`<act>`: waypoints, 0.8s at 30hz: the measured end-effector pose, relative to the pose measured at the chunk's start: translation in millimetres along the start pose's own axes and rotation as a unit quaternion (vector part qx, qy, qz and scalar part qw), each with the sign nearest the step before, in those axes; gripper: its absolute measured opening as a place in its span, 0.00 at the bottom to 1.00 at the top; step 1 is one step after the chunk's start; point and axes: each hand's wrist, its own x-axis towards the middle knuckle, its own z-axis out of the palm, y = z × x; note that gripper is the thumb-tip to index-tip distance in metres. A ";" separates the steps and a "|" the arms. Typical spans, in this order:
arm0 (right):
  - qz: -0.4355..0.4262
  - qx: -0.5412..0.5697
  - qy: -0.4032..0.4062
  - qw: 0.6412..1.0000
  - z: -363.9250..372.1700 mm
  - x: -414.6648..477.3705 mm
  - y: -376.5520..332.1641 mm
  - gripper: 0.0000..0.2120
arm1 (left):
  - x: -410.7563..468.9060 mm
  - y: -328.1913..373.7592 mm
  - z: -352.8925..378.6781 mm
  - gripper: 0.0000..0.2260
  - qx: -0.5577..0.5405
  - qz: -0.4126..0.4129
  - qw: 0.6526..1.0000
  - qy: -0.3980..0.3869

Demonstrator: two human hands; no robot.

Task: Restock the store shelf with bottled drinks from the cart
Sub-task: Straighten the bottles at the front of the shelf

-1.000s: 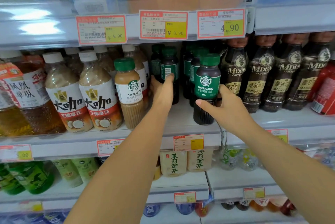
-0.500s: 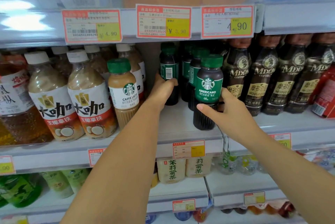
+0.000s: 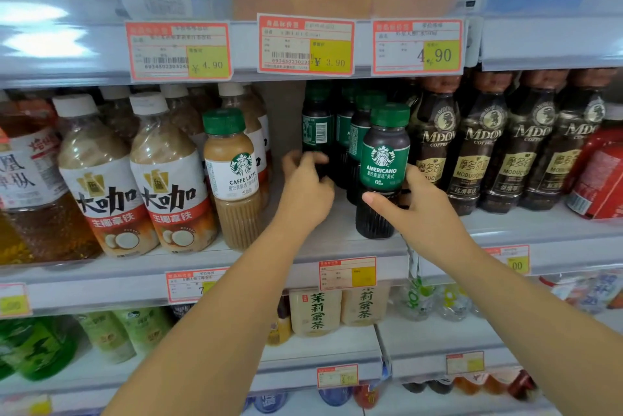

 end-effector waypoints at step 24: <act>-0.003 0.002 0.012 1.000 2.2 -0.7 -1.9 0.26 | 35.9 8.6 13.6 0.24 0.090 -0.058 0.982 -0.155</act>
